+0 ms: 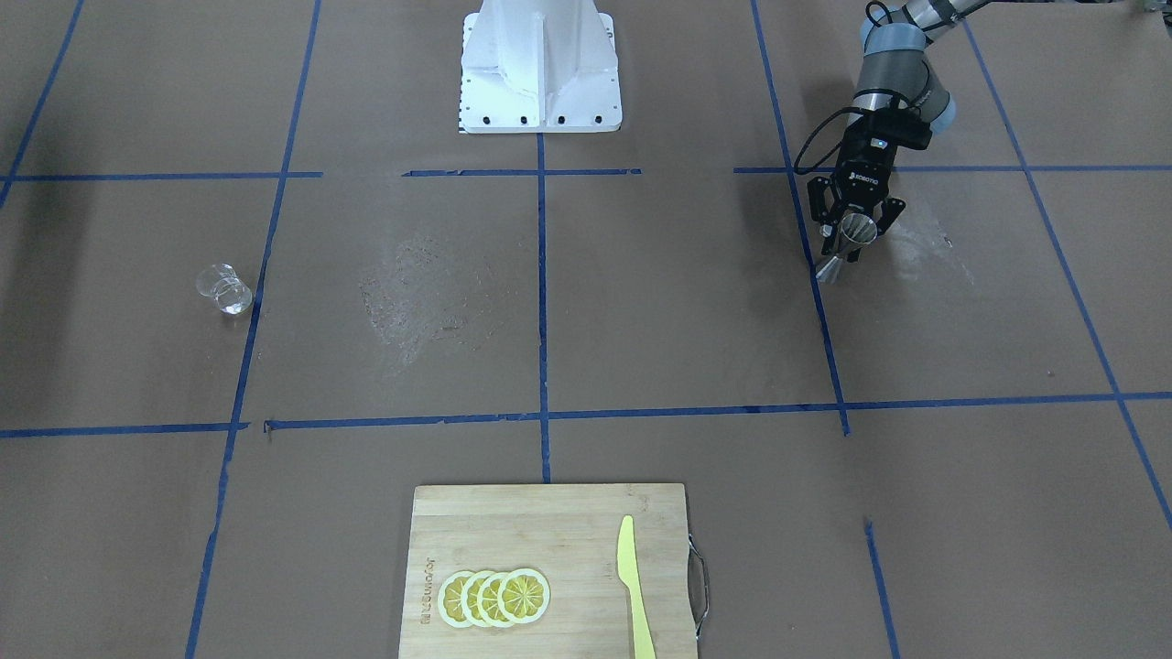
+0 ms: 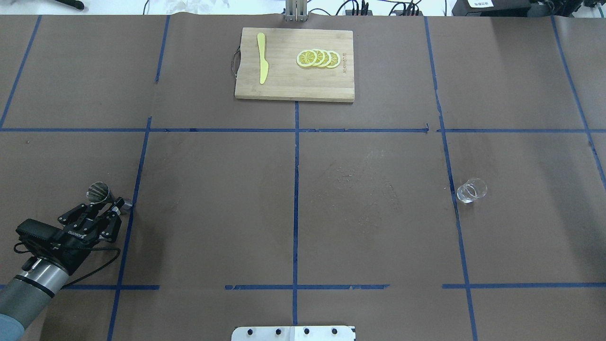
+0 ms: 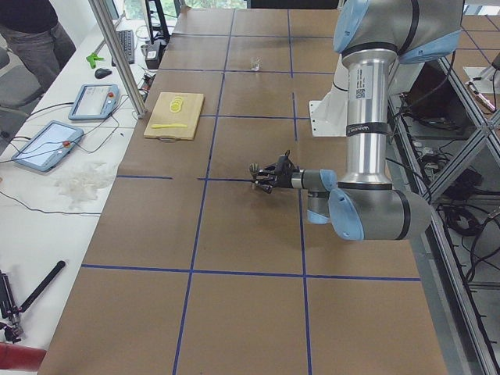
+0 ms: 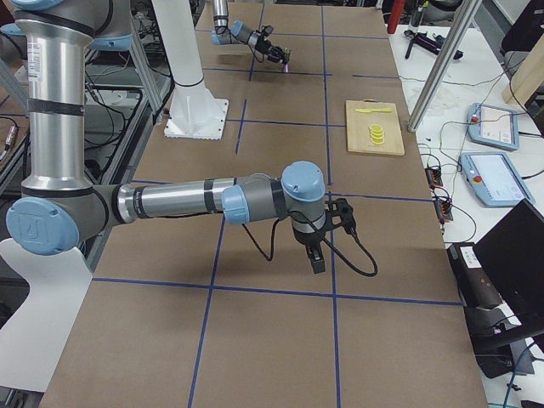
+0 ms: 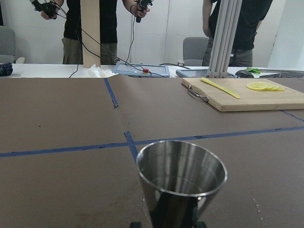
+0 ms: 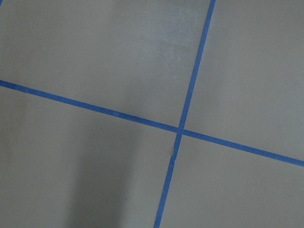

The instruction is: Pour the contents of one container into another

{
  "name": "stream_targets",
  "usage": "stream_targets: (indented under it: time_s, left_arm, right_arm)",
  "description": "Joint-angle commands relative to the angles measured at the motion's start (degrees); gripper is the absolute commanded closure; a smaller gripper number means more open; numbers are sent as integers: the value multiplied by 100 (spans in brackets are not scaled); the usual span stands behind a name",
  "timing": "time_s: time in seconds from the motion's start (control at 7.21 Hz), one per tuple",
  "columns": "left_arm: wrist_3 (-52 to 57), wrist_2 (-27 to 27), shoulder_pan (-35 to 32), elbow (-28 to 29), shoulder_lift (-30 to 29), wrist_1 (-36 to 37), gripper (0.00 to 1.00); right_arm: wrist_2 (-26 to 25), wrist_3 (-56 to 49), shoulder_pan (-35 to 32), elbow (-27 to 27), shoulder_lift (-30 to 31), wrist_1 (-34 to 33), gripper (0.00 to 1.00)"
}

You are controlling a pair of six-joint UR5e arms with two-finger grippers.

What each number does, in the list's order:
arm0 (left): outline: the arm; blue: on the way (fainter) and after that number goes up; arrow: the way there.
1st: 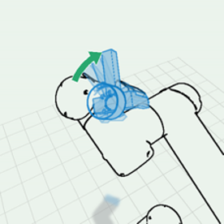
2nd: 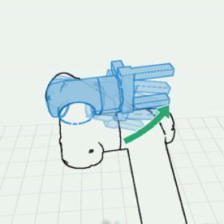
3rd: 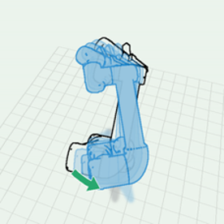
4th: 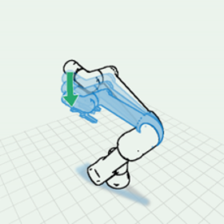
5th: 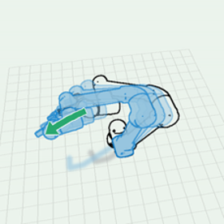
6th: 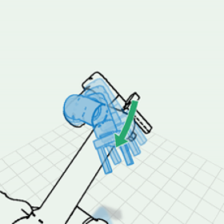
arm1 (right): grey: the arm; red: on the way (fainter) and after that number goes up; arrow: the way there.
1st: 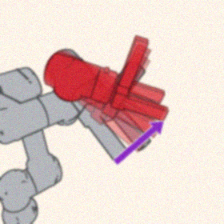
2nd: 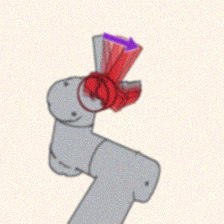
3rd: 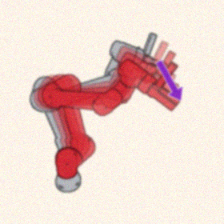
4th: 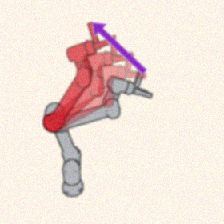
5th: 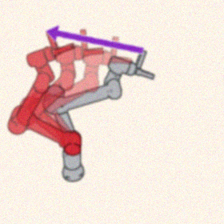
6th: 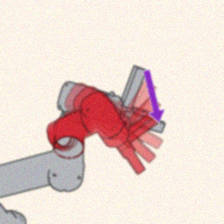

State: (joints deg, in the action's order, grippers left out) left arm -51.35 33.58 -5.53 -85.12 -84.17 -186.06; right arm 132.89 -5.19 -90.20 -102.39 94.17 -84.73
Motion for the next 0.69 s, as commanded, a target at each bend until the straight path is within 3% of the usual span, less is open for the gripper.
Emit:
stream_targets:
  time_s: [0.0, 0.55]
  left_arm:
    - [-7, -19, 0, 4, 5, -9, 98]
    - [37, -1, -35, -23, 32, -298, 100]
  right_arm:
    - [0, 0, -6, 0, -4, 0, 0]
    - [0, 0, -6, 0, -30, 0, 0]
